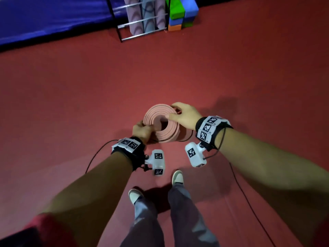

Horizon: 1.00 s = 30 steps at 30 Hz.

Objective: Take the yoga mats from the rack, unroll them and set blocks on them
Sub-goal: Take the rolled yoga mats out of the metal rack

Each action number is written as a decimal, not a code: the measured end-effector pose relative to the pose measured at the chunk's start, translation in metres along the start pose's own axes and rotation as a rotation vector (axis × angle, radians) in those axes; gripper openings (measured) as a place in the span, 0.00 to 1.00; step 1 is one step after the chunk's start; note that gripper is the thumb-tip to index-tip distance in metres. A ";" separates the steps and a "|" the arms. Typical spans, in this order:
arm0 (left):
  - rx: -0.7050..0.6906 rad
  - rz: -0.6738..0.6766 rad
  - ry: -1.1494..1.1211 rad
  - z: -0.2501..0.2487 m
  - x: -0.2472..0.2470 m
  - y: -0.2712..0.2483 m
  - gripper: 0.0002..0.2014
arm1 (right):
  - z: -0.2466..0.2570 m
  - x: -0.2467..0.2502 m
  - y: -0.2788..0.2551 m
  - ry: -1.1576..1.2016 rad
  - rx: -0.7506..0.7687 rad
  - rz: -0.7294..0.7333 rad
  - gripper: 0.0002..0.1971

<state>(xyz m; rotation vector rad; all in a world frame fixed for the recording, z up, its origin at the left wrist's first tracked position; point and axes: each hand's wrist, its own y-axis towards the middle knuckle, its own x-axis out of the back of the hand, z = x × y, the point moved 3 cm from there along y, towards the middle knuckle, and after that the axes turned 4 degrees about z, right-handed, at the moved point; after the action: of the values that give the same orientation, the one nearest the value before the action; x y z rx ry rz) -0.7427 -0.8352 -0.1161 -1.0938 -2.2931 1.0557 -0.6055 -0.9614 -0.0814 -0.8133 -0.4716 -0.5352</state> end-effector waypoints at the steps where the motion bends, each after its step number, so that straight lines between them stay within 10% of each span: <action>1: 0.014 -0.006 -0.021 0.008 0.007 0.000 0.17 | 0.001 -0.011 0.001 0.004 -0.010 0.016 0.30; 20: 0.083 0.024 -0.196 0.020 0.041 0.212 0.13 | -0.019 -0.076 0.184 -0.228 -0.026 0.078 0.35; 30: 0.140 0.080 -0.192 0.074 0.087 0.341 0.33 | -0.036 -0.158 0.288 -0.302 0.038 0.169 0.40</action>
<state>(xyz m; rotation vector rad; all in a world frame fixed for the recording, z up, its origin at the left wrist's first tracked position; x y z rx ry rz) -0.6741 -0.6606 -0.4235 -1.0771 -2.2943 1.3852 -0.5446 -0.7834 -0.3525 -0.8927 -0.6816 -0.2464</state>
